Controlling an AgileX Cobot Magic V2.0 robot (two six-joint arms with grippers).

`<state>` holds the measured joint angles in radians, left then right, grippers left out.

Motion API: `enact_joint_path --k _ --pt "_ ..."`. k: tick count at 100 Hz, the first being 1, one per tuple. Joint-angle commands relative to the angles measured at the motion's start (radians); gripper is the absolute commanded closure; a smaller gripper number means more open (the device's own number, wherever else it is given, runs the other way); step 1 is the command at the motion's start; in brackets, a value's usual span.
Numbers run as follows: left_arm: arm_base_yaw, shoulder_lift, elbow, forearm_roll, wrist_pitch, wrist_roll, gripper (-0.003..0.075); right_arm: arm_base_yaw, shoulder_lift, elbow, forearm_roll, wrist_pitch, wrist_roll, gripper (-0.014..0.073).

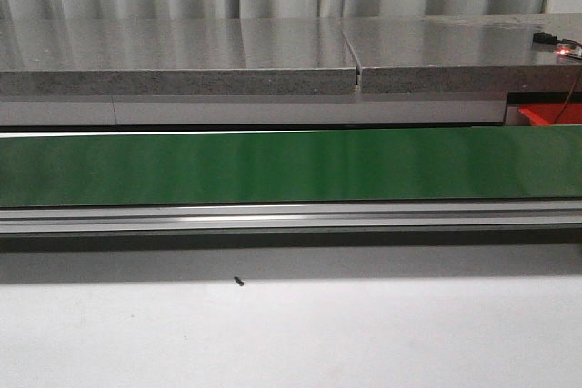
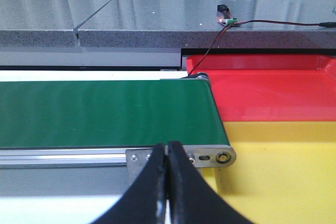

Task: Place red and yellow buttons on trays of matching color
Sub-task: 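Place the red button upright on the green belt, open left gripper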

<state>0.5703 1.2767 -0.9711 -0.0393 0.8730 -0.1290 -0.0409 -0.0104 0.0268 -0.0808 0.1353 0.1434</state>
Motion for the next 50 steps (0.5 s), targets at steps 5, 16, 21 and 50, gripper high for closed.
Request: enact_joint_path --k 5,16,21,50 --pt "0.068 -0.02 0.003 0.023 -0.029 -0.001 0.0226 -0.005 -0.02 -0.016 -0.011 -0.079 -0.005 0.0684" --pt "0.118 0.003 0.009 0.023 -0.03 0.006 0.0226 -0.005 -0.02 -0.016 -0.011 -0.079 -0.005 0.0684" --pt "0.127 0.019 0.009 0.023 -0.03 0.019 0.0226 -0.005 -0.02 -0.016 -0.011 -0.079 -0.005 0.0684" --pt "0.13 0.148 0.009 0.021 -0.083 0.041 0.0226 -0.005 -0.02 -0.016 -0.011 -0.079 -0.005 0.0684"
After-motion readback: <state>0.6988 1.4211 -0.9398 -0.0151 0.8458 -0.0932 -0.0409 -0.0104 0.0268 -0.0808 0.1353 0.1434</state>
